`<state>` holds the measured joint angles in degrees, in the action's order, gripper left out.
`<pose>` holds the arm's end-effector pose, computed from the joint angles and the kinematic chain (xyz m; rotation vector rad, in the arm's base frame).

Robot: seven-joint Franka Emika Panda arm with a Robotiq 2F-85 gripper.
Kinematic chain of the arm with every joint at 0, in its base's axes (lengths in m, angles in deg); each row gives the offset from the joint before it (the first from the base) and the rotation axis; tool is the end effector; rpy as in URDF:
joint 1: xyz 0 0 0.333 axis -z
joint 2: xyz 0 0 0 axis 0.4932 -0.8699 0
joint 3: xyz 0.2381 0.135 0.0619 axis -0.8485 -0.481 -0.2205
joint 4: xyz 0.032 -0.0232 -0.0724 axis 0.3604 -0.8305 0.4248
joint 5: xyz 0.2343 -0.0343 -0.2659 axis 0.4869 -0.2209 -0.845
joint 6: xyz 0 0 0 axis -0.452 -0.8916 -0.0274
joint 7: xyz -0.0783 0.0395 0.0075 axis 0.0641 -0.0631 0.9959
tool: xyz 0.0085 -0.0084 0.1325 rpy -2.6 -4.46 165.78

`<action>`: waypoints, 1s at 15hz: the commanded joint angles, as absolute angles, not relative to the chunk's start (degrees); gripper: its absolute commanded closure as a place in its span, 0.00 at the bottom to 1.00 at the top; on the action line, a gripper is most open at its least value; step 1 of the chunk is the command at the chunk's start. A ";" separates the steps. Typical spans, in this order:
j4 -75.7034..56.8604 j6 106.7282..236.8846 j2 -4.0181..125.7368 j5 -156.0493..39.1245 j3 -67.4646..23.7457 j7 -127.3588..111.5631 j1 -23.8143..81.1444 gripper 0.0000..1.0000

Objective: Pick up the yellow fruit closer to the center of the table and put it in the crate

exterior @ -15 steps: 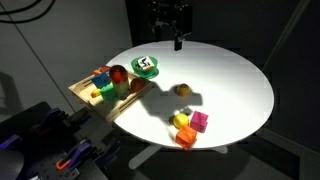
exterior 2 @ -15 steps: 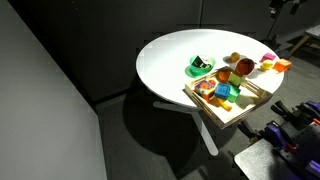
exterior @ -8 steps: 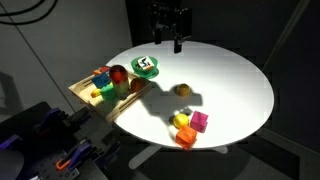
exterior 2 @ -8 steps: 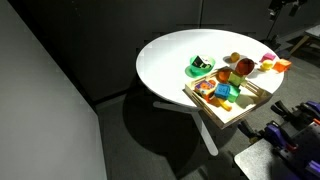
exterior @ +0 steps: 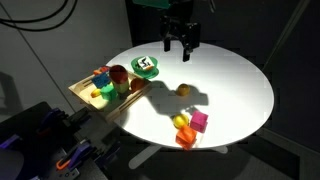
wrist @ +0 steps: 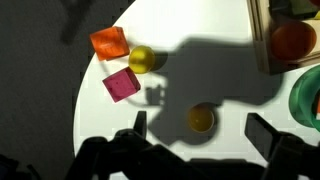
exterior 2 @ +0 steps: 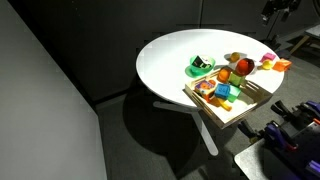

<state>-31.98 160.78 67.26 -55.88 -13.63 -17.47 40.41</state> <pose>0.5024 -0.2124 0.3306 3.0692 -0.4784 -0.0489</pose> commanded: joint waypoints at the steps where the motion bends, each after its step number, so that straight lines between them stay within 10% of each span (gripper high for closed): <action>1: -27.92 162.66 62.18 -53.20 -14.70 -20.32 41.67 0.00; 15: -18.99 169.41 46.71 -53.25 -17.19 -21.29 42.11 0.00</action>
